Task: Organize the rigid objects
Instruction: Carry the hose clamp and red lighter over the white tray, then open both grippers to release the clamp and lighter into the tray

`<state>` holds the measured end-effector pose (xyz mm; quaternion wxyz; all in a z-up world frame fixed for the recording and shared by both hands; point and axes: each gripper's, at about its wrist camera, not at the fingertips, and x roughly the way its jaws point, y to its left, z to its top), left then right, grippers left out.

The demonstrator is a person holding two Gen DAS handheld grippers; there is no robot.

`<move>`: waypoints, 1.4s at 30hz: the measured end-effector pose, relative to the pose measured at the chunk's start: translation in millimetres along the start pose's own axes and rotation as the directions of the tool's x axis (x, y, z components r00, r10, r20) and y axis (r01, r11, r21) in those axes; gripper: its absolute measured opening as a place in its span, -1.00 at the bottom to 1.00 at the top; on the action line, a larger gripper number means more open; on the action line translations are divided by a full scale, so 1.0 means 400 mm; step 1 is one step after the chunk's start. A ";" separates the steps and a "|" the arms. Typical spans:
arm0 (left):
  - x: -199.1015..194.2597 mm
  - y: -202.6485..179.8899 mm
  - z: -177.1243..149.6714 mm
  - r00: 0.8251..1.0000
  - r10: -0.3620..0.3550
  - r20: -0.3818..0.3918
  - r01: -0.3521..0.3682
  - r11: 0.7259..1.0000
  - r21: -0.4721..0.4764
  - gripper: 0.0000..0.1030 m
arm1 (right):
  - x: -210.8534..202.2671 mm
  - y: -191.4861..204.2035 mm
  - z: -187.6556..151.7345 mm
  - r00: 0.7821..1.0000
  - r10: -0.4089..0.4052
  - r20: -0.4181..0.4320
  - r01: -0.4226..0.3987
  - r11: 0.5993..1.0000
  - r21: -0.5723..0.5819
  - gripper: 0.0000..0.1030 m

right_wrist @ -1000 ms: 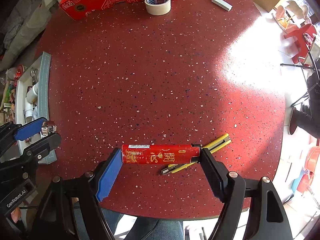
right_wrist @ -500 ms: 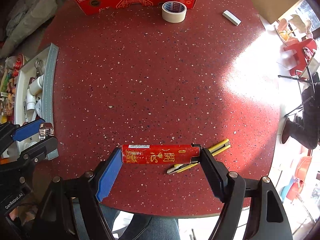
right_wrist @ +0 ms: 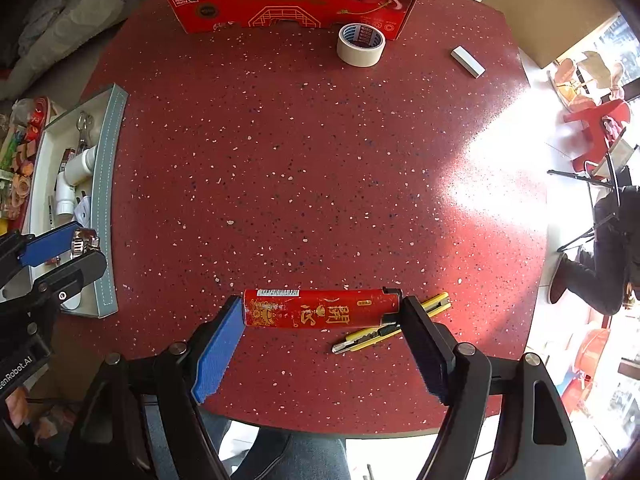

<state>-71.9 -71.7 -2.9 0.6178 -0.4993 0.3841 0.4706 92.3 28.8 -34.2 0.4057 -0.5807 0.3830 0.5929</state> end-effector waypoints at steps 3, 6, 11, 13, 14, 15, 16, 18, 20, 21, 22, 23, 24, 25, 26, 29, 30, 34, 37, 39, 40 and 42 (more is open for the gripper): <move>-0.008 0.015 -0.002 1.000 0.010 0.009 -0.009 1.000 -0.028 -0.14 | -0.007 0.017 0.007 1.000 0.002 0.008 -0.002 1.000 -0.023 0.54; -0.021 0.036 -0.007 0.999 0.029 0.020 -0.027 0.997 -0.066 -0.14 | -0.019 0.040 0.018 1.000 0.015 0.023 -0.014 0.999 -0.047 0.54; -0.050 0.098 -0.032 0.997 0.074 0.037 -0.066 0.983 -0.172 -0.14 | -0.032 0.109 0.048 0.998 0.052 0.041 -0.046 0.992 -0.119 0.54; -0.059 0.132 -0.048 0.995 0.092 0.038 -0.081 0.971 -0.227 -0.14 | -0.034 0.151 0.060 0.997 0.066 0.040 -0.059 0.984 -0.167 0.54; -0.063 0.150 -0.058 0.994 0.102 0.038 -0.089 0.963 -0.254 -0.14 | -0.035 0.175 0.067 0.997 0.072 0.040 -0.063 0.979 -0.192 0.54; -0.068 0.168 -0.067 0.993 0.114 0.038 -0.099 0.954 -0.282 -0.14 | -0.037 0.199 0.074 0.996 0.079 0.041 -0.068 0.973 -0.219 0.54; -0.073 0.187 -0.075 0.992 0.124 0.036 -0.107 0.945 -0.308 -0.14 | -0.039 0.224 0.081 0.995 0.087 0.041 -0.074 0.967 -0.245 0.54; -0.084 0.223 -0.095 0.989 0.145 0.035 -0.123 0.924 -0.362 -0.14 | -0.042 0.275 0.093 0.994 0.102 0.043 -0.085 0.952 -0.294 0.54; -0.098 0.255 -0.116 0.986 0.164 0.037 -0.135 0.904 -0.405 -0.14 | -0.044 0.324 0.105 0.992 0.120 0.043 -0.098 0.936 -0.338 0.54; -0.104 0.268 -0.126 0.984 0.176 0.037 -0.144 0.894 -0.423 -0.14 | -0.046 0.347 0.110 0.991 0.128 0.044 -0.104 0.928 -0.358 0.54; -0.110 0.281 -0.137 0.982 0.185 0.036 -0.150 0.885 -0.440 -0.14 | -0.048 0.368 0.114 0.990 0.134 0.044 -0.108 0.920 -0.378 0.54; -0.114 0.293 -0.146 0.981 0.193 0.033 -0.157 0.876 -0.455 -0.14 | -0.049 0.389 0.118 0.989 0.139 0.043 -0.111 0.912 -0.396 0.54; -0.117 0.305 -0.157 0.979 0.202 0.030 -0.165 0.867 -0.470 -0.14 | -0.050 0.409 0.122 0.989 0.145 0.042 -0.115 0.904 -0.412 0.54; -0.121 0.316 -0.167 0.977 0.211 0.026 -0.173 0.858 -0.484 -0.14 | -0.051 0.428 0.126 0.988 0.151 0.041 -0.119 0.897 -0.427 0.54; -0.124 0.326 -0.177 0.975 0.221 0.022 -0.181 0.848 -0.499 -0.14 | -0.051 0.447 0.129 0.987 0.156 0.038 -0.123 0.889 -0.441 0.54; -0.133 0.362 -0.203 0.967 0.253 0.009 -0.207 0.811 -0.548 -0.14 | -0.055 0.499 0.138 0.985 0.172 0.033 -0.136 0.867 -0.479 0.54; -0.133 0.377 -0.209 0.966 0.260 0.003 -0.213 0.798 -0.563 -0.14 | -0.057 0.518 0.141 0.984 0.177 0.032 -0.138 0.860 -0.491 0.54; -0.132 0.416 -0.215 0.956 0.294 -0.015 -0.243 0.759 -0.604 -0.14 | -0.061 0.585 0.161 0.980 0.197 0.034 -0.149 0.832 -0.535 0.54; -0.130 0.439 -0.212 0.951 0.309 -0.020 -0.254 0.743 -0.619 -0.14 | -0.058 0.627 0.182 0.978 0.204 0.035 -0.151 0.818 -0.554 0.54; -0.128 0.450 -0.212 0.949 0.313 -0.022 -0.257 0.735 -0.627 -0.14 | -0.053 0.649 0.201 0.978 0.208 0.033 -0.155 0.815 -0.559 0.54; -0.126 0.453 -0.209 0.948 0.318 -0.025 -0.263 0.734 -0.626 -0.14 | -0.050 0.658 0.211 0.977 0.209 0.031 -0.156 0.814 -0.559 0.54; -0.119 0.460 -0.204 0.946 0.323 -0.028 -0.269 0.734 -0.623 -0.14 | -0.041 0.672 0.235 0.978 0.207 0.028 -0.158 0.817 -0.554 0.54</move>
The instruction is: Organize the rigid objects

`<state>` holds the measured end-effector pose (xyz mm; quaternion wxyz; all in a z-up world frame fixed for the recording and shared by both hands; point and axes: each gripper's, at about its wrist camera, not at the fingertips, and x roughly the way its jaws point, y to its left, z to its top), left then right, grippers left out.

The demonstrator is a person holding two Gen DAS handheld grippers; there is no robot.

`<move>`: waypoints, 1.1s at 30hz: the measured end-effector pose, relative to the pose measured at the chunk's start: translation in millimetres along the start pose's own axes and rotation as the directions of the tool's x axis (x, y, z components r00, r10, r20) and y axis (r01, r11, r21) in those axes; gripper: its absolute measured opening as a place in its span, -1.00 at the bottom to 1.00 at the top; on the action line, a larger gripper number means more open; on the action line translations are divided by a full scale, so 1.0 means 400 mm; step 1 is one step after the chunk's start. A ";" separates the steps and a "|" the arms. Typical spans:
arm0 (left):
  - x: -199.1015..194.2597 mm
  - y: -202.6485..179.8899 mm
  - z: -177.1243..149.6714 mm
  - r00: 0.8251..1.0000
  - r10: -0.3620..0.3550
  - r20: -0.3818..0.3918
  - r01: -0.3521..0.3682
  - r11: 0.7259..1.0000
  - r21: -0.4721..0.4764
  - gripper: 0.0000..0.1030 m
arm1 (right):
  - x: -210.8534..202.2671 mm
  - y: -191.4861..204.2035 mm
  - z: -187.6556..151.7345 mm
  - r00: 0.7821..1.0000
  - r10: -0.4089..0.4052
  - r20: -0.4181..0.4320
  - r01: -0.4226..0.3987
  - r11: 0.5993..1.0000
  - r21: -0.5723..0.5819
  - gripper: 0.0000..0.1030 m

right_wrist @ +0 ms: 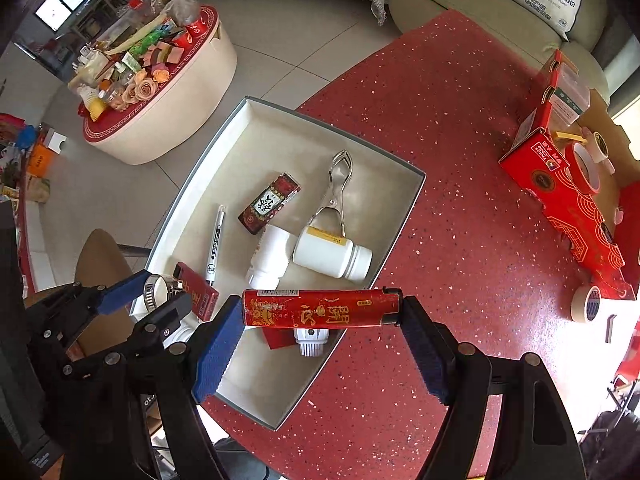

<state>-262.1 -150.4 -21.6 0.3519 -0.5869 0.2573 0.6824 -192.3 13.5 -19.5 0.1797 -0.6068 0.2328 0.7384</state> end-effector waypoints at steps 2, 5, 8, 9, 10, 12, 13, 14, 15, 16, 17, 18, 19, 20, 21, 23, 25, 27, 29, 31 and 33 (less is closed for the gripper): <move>0.013 -0.004 0.009 1.000 0.006 -0.002 -0.006 1.000 0.008 -0.14 | 0.015 -0.007 0.026 1.000 0.001 -0.006 -0.001 1.000 0.009 0.54; 0.038 -0.006 0.020 1.000 0.016 -0.013 -0.016 1.000 0.018 -0.14 | 0.046 -0.017 0.059 1.000 -0.004 -0.022 0.005 1.000 0.016 0.54; 0.062 -0.004 0.026 1.000 0.016 -0.024 -0.016 1.000 0.014 -0.13 | 0.077 -0.022 0.085 0.999 -0.006 -0.032 0.007 1.000 0.019 0.54; 0.069 -0.005 0.028 0.999 0.018 -0.029 -0.017 1.000 0.016 -0.13 | 0.087 -0.022 0.092 0.999 -0.004 -0.037 0.005 1.000 0.020 0.54; 0.076 -0.005 0.030 0.999 0.018 -0.034 -0.017 1.000 0.017 -0.13 | 0.098 -0.023 0.099 0.999 -0.006 -0.043 0.006 1.000 0.021 0.54; 0.093 -0.005 0.031 0.999 0.025 -0.041 -0.024 1.000 0.017 -0.13 | 0.119 -0.025 0.112 0.998 -0.009 -0.055 0.010 1.000 0.022 0.54; 0.101 -0.004 0.031 0.999 0.023 -0.046 -0.022 1.000 0.017 -0.13 | 0.127 -0.025 0.117 0.998 -0.009 -0.057 0.010 1.000 0.023 0.54; 0.107 -0.003 0.031 0.999 0.027 -0.046 -0.026 1.000 0.014 -0.11 | 0.135 -0.023 0.123 0.998 -0.005 -0.061 0.006 1.000 0.022 0.54; 0.114 -0.003 0.031 0.998 0.030 -0.050 -0.030 0.999 0.014 -0.05 | 0.142 -0.022 0.126 0.998 0.003 -0.067 -0.002 1.000 0.018 0.54; 0.121 -0.003 0.031 0.998 0.029 -0.058 -0.028 0.999 0.015 0.24 | 0.149 -0.020 0.129 0.997 0.015 -0.075 -0.013 1.000 0.015 0.54; 0.124 -0.005 0.031 0.997 0.046 -0.060 -0.045 0.999 0.017 0.57 | 0.152 -0.020 0.130 0.997 0.026 -0.078 -0.025 1.000 0.013 0.54; 0.126 -0.008 0.031 0.996 0.059 -0.060 -0.058 0.998 0.019 0.67 | 0.152 -0.020 0.130 0.996 0.033 -0.080 -0.032 0.999 0.012 0.55; 0.129 -0.010 0.030 0.996 0.054 -0.065 -0.053 0.998 0.021 0.73 | 0.151 -0.021 0.129 0.995 0.041 -0.087 -0.040 0.999 0.012 0.55; 0.134 -0.011 0.029 0.996 0.043 -0.076 -0.042 0.999 0.022 0.79 | 0.149 -0.025 0.127 0.994 0.051 -0.092 -0.050 0.999 0.016 0.56; 0.135 -0.013 0.027 0.996 0.043 -0.078 -0.041 0.999 0.023 0.84 | 0.144 -0.029 0.124 0.994 0.061 -0.094 -0.059 0.998 0.023 0.74; 0.125 -0.021 0.021 0.997 0.055 -0.056 -0.053 0.998 0.035 1.00 | 0.127 -0.038 0.116 0.994 0.078 -0.083 -0.075 0.996 0.037 1.00; 0.111 -0.025 0.018 0.999 0.028 -0.043 -0.027 0.999 0.031 1.00 | 0.096 -0.050 0.106 0.994 0.096 -0.057 -0.094 0.995 0.042 1.00; 0.089 -0.023 0.015 1.000 -0.011 -0.026 0.011 1.000 0.016 1.00 | 0.054 -0.065 0.089 0.995 0.103 -0.014 -0.102 0.993 0.052 1.00; 0.048 -0.019 0.013 0.999 -0.037 0.026 0.037 0.999 0.013 1.00 | 0.004 -0.085 0.063 0.994 0.109 0.031 -0.111 0.991 0.076 1.00; 0.002 -0.013 0.013 0.994 -0.076 0.079 0.074 0.997 0.019 1.00 | -0.049 -0.105 0.027 0.992 0.105 0.076 -0.113 0.988 0.106 1.00; -0.038 -0.015 0.010 0.988 -0.104 0.119 0.101 0.994 0.030 1.00 | -0.096 -0.117 -0.018 0.989 0.096 0.110 -0.110 0.986 0.127 1.00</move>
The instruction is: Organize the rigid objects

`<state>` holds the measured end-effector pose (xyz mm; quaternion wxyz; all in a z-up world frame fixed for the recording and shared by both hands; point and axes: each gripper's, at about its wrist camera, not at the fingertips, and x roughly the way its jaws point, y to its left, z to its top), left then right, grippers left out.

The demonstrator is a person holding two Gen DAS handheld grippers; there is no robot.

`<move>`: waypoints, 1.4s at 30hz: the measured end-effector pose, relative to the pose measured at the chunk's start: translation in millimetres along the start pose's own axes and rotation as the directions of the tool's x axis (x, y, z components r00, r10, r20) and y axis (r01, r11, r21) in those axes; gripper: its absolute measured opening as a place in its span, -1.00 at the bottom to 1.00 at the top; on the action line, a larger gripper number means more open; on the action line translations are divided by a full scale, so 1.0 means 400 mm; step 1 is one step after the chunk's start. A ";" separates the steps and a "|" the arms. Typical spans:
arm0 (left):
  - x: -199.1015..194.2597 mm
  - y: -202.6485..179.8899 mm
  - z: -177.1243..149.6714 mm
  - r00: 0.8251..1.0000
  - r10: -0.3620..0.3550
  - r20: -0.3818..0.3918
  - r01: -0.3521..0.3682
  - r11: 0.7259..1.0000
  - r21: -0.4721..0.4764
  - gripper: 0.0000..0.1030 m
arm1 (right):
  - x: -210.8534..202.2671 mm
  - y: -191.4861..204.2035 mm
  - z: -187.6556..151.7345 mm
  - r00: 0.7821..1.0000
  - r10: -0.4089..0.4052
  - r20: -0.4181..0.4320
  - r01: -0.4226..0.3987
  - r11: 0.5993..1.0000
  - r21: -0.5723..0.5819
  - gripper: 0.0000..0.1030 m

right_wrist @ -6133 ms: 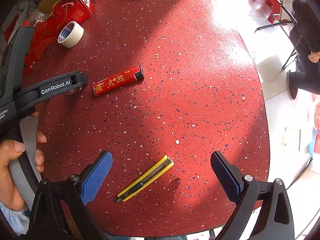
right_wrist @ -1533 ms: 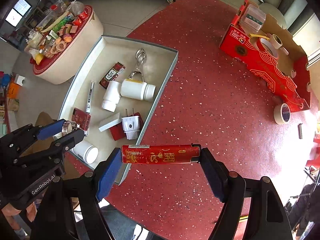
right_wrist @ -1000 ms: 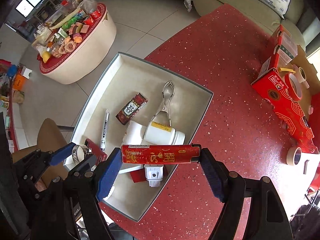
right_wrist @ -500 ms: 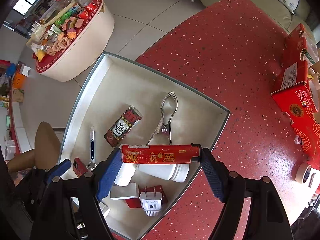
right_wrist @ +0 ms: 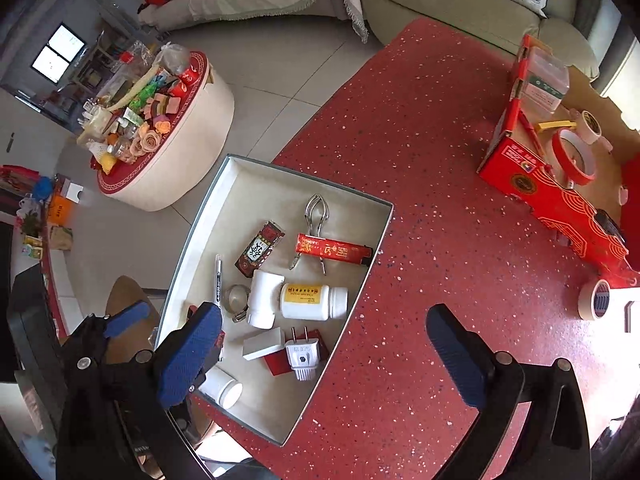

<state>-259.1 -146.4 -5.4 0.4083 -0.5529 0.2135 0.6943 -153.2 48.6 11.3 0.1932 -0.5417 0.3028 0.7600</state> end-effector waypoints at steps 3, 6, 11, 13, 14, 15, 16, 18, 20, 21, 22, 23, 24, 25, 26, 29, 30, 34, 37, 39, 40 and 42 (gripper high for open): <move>-0.029 -0.014 0.003 1.000 -0.013 -0.005 0.013 1.000 0.018 1.00 | -0.049 -0.015 -0.065 1.000 -0.024 0.001 0.024 0.999 0.044 1.00; -0.019 -0.032 -0.006 0.996 -0.019 -0.092 0.022 0.999 0.030 1.00 | -0.069 -0.028 -0.127 0.998 -0.055 -0.003 0.055 0.993 0.104 1.00; 0.013 -0.050 -0.054 0.977 0.075 -0.197 -0.062 0.996 0.071 1.00 | -0.041 -0.022 -0.181 0.992 -0.099 -0.074 0.107 0.988 0.109 1.00; 0.007 -0.055 -0.071 0.974 0.144 -0.177 -0.126 0.986 0.107 1.00 | -0.034 -0.015 -0.187 0.989 -0.109 -0.098 0.117 0.990 0.084 1.00; 0.003 -0.056 -0.075 0.972 0.162 -0.170 -0.143 0.983 0.117 1.00 | -0.033 -0.012 -0.189 0.988 -0.112 -0.102 0.120 0.990 0.072 1.00; 0.000 -0.055 -0.077 0.972 0.165 -0.170 -0.146 0.982 0.117 1.00 | -0.035 -0.010 -0.188 0.988 -0.120 -0.099 0.126 0.990 0.062 1.00; -0.002 -0.053 -0.078 0.972 0.160 -0.174 -0.141 0.983 0.113 1.00 | -0.038 -0.007 -0.188 0.987 -0.130 -0.095 0.136 0.989 0.055 1.00; -0.006 -0.048 -0.075 0.972 0.158 -0.175 -0.141 0.985 0.103 1.00 | -0.042 -0.001 -0.185 0.986 -0.143 -0.088 0.147 0.989 0.036 1.00; -0.009 -0.040 -0.070 0.971 0.156 -0.179 -0.142 0.986 0.085 1.00 | -0.041 0.008 -0.186 0.985 -0.148 -0.089 0.150 0.988 0.023 1.00; -0.010 -0.036 -0.069 0.971 0.159 -0.178 -0.147 0.986 0.079 1.00 | -0.040 0.013 -0.187 0.985 -0.145 -0.091 0.147 0.989 0.015 1.00; -0.011 -0.034 -0.066 0.970 0.166 -0.176 -0.155 0.985 0.077 1.00 | -0.039 0.018 -0.187 0.985 -0.146 -0.093 0.147 0.989 0.004 1.00; -0.011 -0.031 -0.065 0.969 0.172 -0.177 -0.161 0.984 0.077 1.00 | -0.037 0.025 -0.187 0.984 -0.149 -0.095 0.149 0.989 -0.007 1.00; -0.011 -0.029 -0.066 0.968 0.174 -0.181 -0.162 0.984 0.075 1.00 | -0.035 0.030 -0.187 0.983 -0.153 -0.098 0.151 0.988 -0.018 1.00; -0.009 -0.027 -0.067 0.968 0.168 -0.188 -0.157 0.985 0.073 1.00 | -0.033 0.035 -0.187 0.983 -0.155 -0.100 0.153 0.988 -0.028 1.00; -0.008 -0.026 -0.068 0.967 0.166 -0.194 -0.154 0.985 0.073 1.00 | -0.031 0.039 -0.186 0.982 -0.158 -0.103 0.155 0.987 -0.035 1.00; -0.005 -0.024 -0.075 0.963 0.175 -0.204 -0.161 0.983 0.083 1.00 | -0.024 0.046 -0.186 0.980 -0.166 -0.110 0.162 0.986 -0.048 1.00; -0.004 -0.023 -0.077 0.961 0.181 -0.207 -0.166 0.982 0.086 1.00 | -0.023 0.047 -0.186 0.979 -0.168 -0.112 0.164 0.985 -0.049 1.00; -0.001 -0.024 -0.080 0.959 0.186 -0.214 -0.169 0.981 0.092 1.00 | -0.026 0.047 -0.185 0.977 -0.180 -0.115 0.175 0.983 -0.052 1.00; -0.001 -0.025 -0.078 0.957 0.198 -0.213 -0.181 0.979 0.096 1.00 | -0.029 0.044 -0.186 0.975 -0.190 -0.114 0.186 0.982 -0.046 1.00; -0.004 -0.024 -0.079 0.957 0.199 -0.211 -0.183 0.979 0.093 1.00 | -0.031 0.043 -0.186 0.975 -0.194 -0.111 0.191 0.981 -0.043 1.00; -0.005 -0.023 -0.080 0.957 0.200 -0.211 -0.184 0.979 0.089 1.00 | -0.031 0.043 -0.186 0.975 -0.193 -0.110 0.190 0.981 -0.042 1.00; -0.010 -0.018 -0.080 0.958 0.198 -0.208 -0.184 0.980 0.081 1.00 | -0.030 0.045 -0.188 0.976 -0.186 -0.110 0.183 0.982 -0.041 1.00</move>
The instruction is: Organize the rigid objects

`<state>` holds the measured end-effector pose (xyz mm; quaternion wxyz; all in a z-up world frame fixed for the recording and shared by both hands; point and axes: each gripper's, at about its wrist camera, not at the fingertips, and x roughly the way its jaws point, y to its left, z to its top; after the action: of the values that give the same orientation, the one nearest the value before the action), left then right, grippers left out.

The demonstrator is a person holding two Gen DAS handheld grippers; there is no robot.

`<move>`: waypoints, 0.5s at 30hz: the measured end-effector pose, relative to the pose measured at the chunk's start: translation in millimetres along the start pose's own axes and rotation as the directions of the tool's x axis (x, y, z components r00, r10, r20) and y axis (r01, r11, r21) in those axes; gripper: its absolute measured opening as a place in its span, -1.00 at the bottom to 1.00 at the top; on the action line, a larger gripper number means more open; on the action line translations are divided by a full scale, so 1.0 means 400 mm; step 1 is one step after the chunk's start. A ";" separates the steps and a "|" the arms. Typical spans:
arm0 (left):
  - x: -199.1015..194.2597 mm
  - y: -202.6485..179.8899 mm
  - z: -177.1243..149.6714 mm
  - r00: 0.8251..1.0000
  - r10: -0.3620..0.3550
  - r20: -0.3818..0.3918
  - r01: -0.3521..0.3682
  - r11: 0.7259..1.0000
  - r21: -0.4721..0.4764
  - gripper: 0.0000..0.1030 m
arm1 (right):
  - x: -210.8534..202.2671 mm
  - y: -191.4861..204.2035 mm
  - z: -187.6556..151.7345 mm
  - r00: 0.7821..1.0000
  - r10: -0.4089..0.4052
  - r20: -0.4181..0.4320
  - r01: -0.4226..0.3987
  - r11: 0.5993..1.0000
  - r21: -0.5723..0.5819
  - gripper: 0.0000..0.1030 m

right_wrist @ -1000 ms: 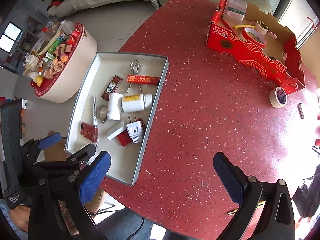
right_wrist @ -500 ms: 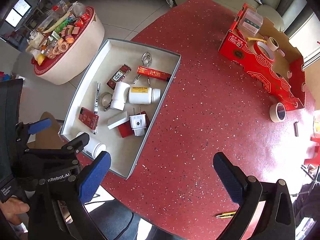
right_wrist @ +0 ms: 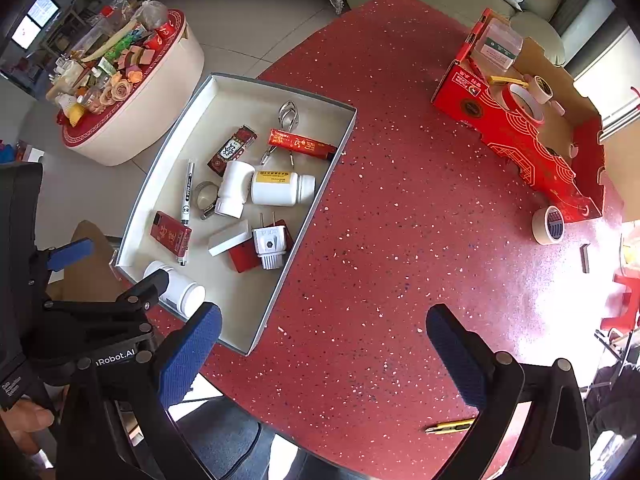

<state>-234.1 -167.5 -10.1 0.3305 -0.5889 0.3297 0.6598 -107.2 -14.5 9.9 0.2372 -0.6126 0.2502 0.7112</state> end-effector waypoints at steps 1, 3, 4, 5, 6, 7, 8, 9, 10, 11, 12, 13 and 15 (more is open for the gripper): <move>0.000 0.004 0.000 1.000 0.002 0.001 -0.002 1.000 -0.005 1.00 | 0.001 0.002 -0.001 1.000 0.003 -0.002 -0.003 1.000 -0.002 1.00; 0.002 0.010 -0.002 1.000 0.000 -0.002 0.000 1.000 -0.020 1.00 | 0.006 0.007 -0.002 1.000 0.005 -0.010 -0.005 1.000 -0.008 1.00; 0.003 0.014 -0.003 1.000 -0.001 -0.004 0.001 1.000 -0.027 1.00 | 0.008 0.010 -0.003 1.000 0.004 -0.013 -0.004 1.000 -0.012 1.00; 0.004 0.017 -0.003 1.000 -0.001 -0.005 0.001 0.999 -0.033 1.00 | 0.009 0.013 -0.002 1.000 0.002 -0.015 -0.003 1.000 -0.017 1.00; 0.004 0.019 -0.003 1.000 -0.001 -0.006 0.001 0.999 -0.038 1.00 | 0.010 0.015 -0.002 1.000 0.001 -0.017 -0.001 1.000 -0.021 1.00; 0.005 0.020 -0.003 1.000 -0.003 -0.007 0.003 0.999 -0.042 1.00 | 0.011 0.016 -0.002 1.000 -0.001 -0.017 0.000 1.000 -0.025 1.00; 0.006 0.021 -0.004 1.000 -0.002 -0.008 0.002 0.999 -0.044 1.00 | 0.011 0.018 -0.002 1.000 -0.002 -0.017 0.002 1.000 -0.028 1.00; 0.007 0.022 -0.004 1.000 -0.001 -0.009 0.001 0.999 -0.045 1.00 | 0.011 0.019 -0.002 1.000 -0.003 -0.016 0.003 1.000 -0.029 1.00; 0.008 0.023 -0.003 1.000 -0.005 -0.010 0.004 0.999 -0.046 1.00 | 0.012 0.019 -0.002 1.000 -0.003 -0.017 0.003 1.000 -0.030 1.00; 0.009 0.023 -0.003 1.000 -0.007 -0.012 0.006 0.999 -0.047 1.00 | 0.012 0.020 -0.002 1.000 -0.003 -0.017 0.003 1.000 -0.028 1.00; 0.009 0.022 -0.003 1.000 -0.008 -0.011 0.008 0.999 -0.047 1.00 | 0.012 0.020 -0.002 1.000 -0.003 -0.018 0.003 1.000 -0.027 1.00; 0.009 0.022 -0.003 1.000 -0.011 -0.010 0.010 0.999 -0.046 1.00 | 0.013 0.020 -0.002 1.000 -0.003 -0.018 0.002 1.000 -0.025 1.00; 0.008 0.021 -0.001 1.000 -0.010 -0.009 0.010 0.999 -0.043 1.00 | 0.013 0.021 -0.001 1.000 -0.002 -0.019 0.002 1.000 -0.025 1.00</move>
<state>-241.1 -172.5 -13.2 0.3195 -0.6006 0.3140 0.6623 -113.0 -20.9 5.2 0.2278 -0.6224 0.2430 0.7083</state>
